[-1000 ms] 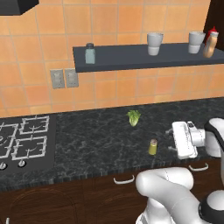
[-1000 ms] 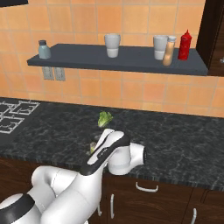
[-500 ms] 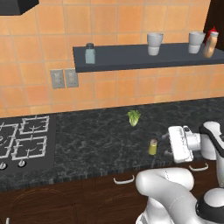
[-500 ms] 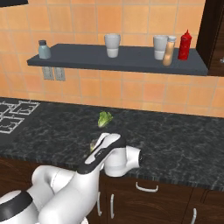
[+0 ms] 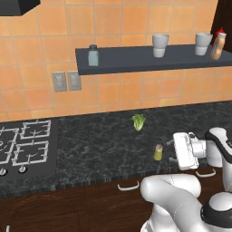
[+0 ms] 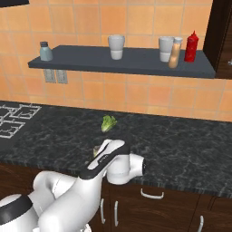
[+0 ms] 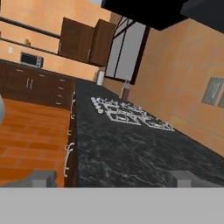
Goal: Put the shaker and condiment bottle from the counter next to their counterparts in the cabinet.
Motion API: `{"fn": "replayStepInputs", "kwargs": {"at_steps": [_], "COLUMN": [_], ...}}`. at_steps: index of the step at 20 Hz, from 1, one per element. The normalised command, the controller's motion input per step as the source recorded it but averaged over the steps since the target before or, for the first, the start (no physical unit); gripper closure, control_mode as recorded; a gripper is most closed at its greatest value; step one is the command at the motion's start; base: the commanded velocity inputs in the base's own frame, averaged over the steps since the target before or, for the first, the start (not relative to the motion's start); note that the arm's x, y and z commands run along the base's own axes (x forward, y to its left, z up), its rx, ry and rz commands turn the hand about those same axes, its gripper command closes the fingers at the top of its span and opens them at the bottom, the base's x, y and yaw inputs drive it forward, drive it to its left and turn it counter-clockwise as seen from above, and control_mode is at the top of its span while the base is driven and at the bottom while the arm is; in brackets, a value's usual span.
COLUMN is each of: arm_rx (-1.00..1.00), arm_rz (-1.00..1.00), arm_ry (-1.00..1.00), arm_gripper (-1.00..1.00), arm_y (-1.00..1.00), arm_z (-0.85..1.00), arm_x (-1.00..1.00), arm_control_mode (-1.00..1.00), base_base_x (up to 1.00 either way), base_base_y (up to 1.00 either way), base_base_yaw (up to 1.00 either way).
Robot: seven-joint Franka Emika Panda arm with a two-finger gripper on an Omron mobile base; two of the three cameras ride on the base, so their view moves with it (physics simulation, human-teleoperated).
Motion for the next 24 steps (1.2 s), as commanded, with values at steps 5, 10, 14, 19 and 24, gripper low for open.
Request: {"fn": "replayStepInputs", "kwargs": {"at_steps": [5, 10, 14, 19, 24], "arm_rx": [0.00, 0.00, 0.02, 0.02, 0.01], "arm_rz": [0.00, 0.00, 0.00, 0.00, 0.00], "arm_ry": [0.09, 0.11, 0.07, 0.04, 0.07], "arm_gripper": [-1.00, -1.00, -1.00, -1.00, -1.00], "arm_y": [0.00, 0.00, 0.00, 0.00, 0.00], "arm_z": [0.00, 0.00, -0.04, -0.18, -0.20], "arm_x": [0.18, 0.38, 0.23, 0.14, 0.28], "arm_control_mode": [-1.00, -1.00, -1.00, -1.00, -1.00], "base_base_x": [0.00, 0.00, 0.00, 0.00, 0.00], "base_base_y": [0.00, 0.00, 0.00, 0.00, 0.00], "base_base_yaw": [0.00, 0.00, 0.00, 0.00, 0.00]}}
